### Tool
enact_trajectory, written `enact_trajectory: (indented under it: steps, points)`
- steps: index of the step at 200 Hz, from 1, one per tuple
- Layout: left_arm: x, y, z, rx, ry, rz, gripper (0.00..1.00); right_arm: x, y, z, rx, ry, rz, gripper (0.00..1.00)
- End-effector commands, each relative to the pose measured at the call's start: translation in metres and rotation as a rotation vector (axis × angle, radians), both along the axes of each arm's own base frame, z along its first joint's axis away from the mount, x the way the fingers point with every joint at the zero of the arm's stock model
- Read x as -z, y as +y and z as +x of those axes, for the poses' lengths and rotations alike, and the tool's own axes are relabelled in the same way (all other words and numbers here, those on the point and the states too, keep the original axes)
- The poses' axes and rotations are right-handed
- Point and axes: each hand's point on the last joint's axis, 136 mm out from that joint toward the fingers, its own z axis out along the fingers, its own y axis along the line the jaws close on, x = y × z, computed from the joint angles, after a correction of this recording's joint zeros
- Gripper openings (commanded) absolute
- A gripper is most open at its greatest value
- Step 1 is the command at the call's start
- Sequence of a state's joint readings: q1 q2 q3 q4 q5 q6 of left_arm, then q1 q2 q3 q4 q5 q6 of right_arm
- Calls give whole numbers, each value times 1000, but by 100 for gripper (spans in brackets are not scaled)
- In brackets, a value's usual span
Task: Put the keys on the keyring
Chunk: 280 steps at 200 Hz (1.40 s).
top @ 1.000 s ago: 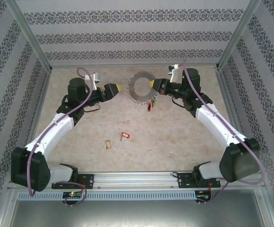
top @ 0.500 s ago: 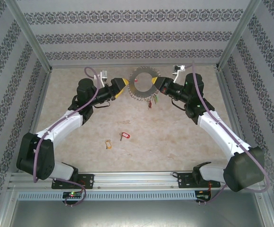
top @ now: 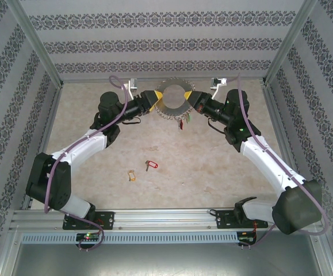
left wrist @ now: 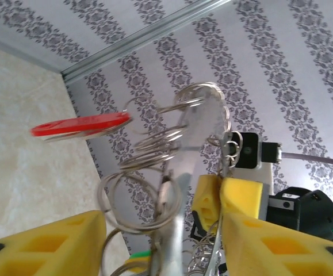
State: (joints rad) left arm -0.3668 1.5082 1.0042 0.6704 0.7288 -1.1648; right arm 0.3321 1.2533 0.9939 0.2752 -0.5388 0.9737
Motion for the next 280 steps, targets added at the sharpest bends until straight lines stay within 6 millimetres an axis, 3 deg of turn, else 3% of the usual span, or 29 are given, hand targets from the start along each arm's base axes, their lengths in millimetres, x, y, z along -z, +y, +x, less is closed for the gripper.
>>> enact_trajectory:
  steps: [1,27,47,75,122,135,150,169,189,216,228,246,262,280]
  points:
    - [-28,-4,-1,14,-94,-53,45,-25,1,-11,-8,-76,50,0]
    - [-32,-5,0,19,-100,-61,40,-24,1,-12,-9,-71,66,0]
    - [-31,-8,1,32,-100,-57,56,-29,1,-12,-14,-80,86,0]
    - [-31,-13,0,53,-105,-59,59,-34,2,-12,-18,-90,103,0]
    - [-44,-17,-6,76,-147,-45,38,-30,4,-10,-29,-73,113,5]
    - [-46,-16,-6,73,-162,-22,26,-29,4,-11,-24,-74,110,5]
    - [-49,-15,-7,67,-181,7,14,-28,3,-13,-23,-87,99,12]
    - [-54,-13,-9,67,-208,54,8,-26,0,-17,-20,-115,71,17]
    - [-57,-9,-13,101,-231,101,1,-19,-10,-23,13,-152,15,31]
    - [-61,8,-24,168,-267,203,0,6,-46,-29,144,-192,-124,43]
    - [-50,18,-31,188,-290,391,0,21,-67,-31,230,-214,-230,46]
    - [-16,43,-42,199,-238,772,0,44,-91,-37,329,-285,-427,48]
    - [-6,52,-43,229,-188,872,0,52,-96,-43,336,-375,-525,49]
    - [-5,36,-51,354,-150,798,0,56,-90,-47,287,-454,-587,48]
